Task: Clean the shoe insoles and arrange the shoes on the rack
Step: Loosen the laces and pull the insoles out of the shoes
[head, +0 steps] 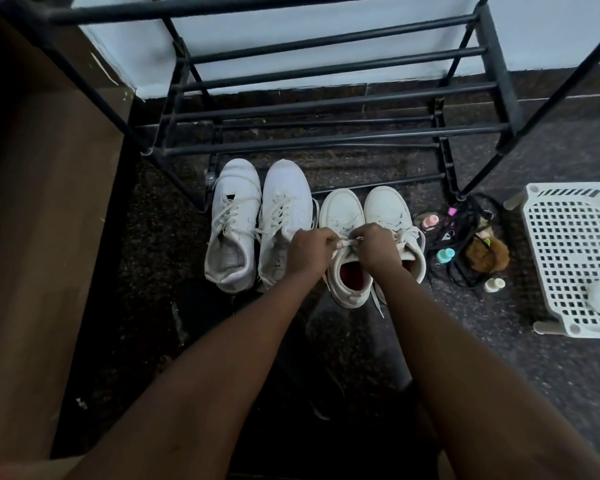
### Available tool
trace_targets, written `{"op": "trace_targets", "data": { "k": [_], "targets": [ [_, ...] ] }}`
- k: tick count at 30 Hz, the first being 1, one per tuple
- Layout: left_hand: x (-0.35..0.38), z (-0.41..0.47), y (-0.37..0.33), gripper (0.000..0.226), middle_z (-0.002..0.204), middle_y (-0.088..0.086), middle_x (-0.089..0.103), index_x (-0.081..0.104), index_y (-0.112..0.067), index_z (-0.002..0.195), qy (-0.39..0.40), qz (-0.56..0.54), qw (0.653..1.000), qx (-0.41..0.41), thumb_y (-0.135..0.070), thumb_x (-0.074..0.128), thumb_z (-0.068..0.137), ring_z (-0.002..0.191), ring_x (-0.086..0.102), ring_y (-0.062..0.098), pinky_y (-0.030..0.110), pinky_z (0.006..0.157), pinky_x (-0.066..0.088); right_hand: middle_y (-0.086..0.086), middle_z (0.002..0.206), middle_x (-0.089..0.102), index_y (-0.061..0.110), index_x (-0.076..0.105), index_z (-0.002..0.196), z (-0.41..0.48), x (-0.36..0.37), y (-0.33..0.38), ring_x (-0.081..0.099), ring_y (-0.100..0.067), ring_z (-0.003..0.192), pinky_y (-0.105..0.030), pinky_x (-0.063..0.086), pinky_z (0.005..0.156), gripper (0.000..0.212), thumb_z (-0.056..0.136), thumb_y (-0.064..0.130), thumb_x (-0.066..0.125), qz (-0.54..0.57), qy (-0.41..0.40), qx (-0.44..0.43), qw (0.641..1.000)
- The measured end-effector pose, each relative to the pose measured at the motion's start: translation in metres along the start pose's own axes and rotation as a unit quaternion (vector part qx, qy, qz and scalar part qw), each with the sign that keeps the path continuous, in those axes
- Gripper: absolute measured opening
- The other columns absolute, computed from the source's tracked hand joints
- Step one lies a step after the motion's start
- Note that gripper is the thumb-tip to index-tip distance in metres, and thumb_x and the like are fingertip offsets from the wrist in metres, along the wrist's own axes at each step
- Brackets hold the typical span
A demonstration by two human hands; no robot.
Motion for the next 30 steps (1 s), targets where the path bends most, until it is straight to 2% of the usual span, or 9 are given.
{"op": "trace_targets", "data": {
  "k": [3,9,13,19,24,27,30],
  "targets": [
    [-0.013,0.0,-0.008,0.019,0.096,0.007,0.072,0.073,-0.015,0.097,-0.026,-0.006,1.0,0.009,-0.028,0.061,0.089,0.092,0.062,0.025,0.032,0.078,0.047,-0.021,0.096,0.068,0.005,0.072,0.097,0.004,-0.007,-0.004,0.062,-0.033,0.095,-0.03,0.047,0.077,0.022,0.084,0.0,0.056,0.011,-0.021,0.037,0.999],
    [-0.023,-0.011,-0.025,0.018,0.097,0.008,0.068,0.065,-0.009,0.095,-0.065,0.031,0.997,0.034,-0.021,0.052,0.095,0.092,0.06,0.026,0.034,0.071,0.043,-0.021,0.088,0.067,0.005,0.071,0.09,0.001,-0.014,0.002,0.063,-0.035,0.085,-0.031,0.048,0.07,0.019,0.084,0.004,0.053,0.022,-0.066,0.039,0.997],
    [-0.031,-0.019,-0.031,0.019,0.1,0.01,0.067,0.064,-0.007,0.098,-0.096,0.005,0.995,0.031,-0.02,0.05,0.096,0.094,0.059,0.025,0.037,0.076,0.044,-0.019,0.089,0.068,0.008,0.071,0.089,0.0,-0.03,0.009,0.062,-0.034,0.087,-0.033,0.049,0.074,0.021,0.084,0.004,0.051,0.049,-0.092,0.044,0.994],
    [-0.03,-0.029,-0.03,0.021,0.103,0.014,0.066,0.062,-0.004,0.101,-0.078,0.012,0.997,0.02,-0.019,0.049,0.097,0.098,0.058,0.028,0.038,0.078,0.043,-0.02,0.098,0.068,0.005,0.071,0.096,-0.002,-0.026,0.014,0.061,-0.035,0.094,-0.025,0.04,0.07,0.025,0.085,0.003,0.048,0.07,-0.053,0.061,0.994],
    [-0.029,-0.027,-0.022,0.021,0.103,0.014,0.067,0.064,-0.003,0.102,-0.071,0.012,0.997,-0.014,-0.017,0.05,0.096,0.099,0.06,0.029,0.036,0.079,0.044,-0.021,0.107,0.065,0.003,0.066,0.102,-0.005,-0.011,0.005,0.056,-0.036,0.106,-0.033,0.044,0.083,0.026,0.09,0.007,0.044,0.056,-0.027,0.078,0.995],
    [-0.04,-0.029,-0.025,0.019,0.104,0.011,0.066,0.063,-0.007,0.102,-0.118,0.031,0.993,0.003,-0.016,0.047,0.097,0.099,0.058,0.027,0.032,0.074,0.038,-0.019,0.11,0.064,0.004,0.065,0.104,-0.005,-0.004,0.002,0.054,-0.035,0.109,-0.036,0.043,0.088,0.027,0.09,0.007,0.041,0.056,-0.026,0.087,0.994],
    [-0.059,-0.036,-0.032,0.021,0.099,0.01,0.065,0.061,-0.007,0.098,-0.194,0.018,0.979,0.054,-0.011,0.041,0.096,0.09,0.058,0.03,0.033,0.067,0.034,-0.018,0.108,0.065,0.007,0.065,0.101,-0.003,-0.002,-0.001,0.055,-0.034,0.107,-0.033,0.042,0.084,0.027,0.086,0.005,0.043,0.071,-0.017,0.094,0.993]
  ]
}}
Point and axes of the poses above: each hand's wrist, its own z-axis towards the middle knuckle, its own x-axis out of the palm, y = z × x, the point moved 6 cm from there along z, towards the middle knuckle
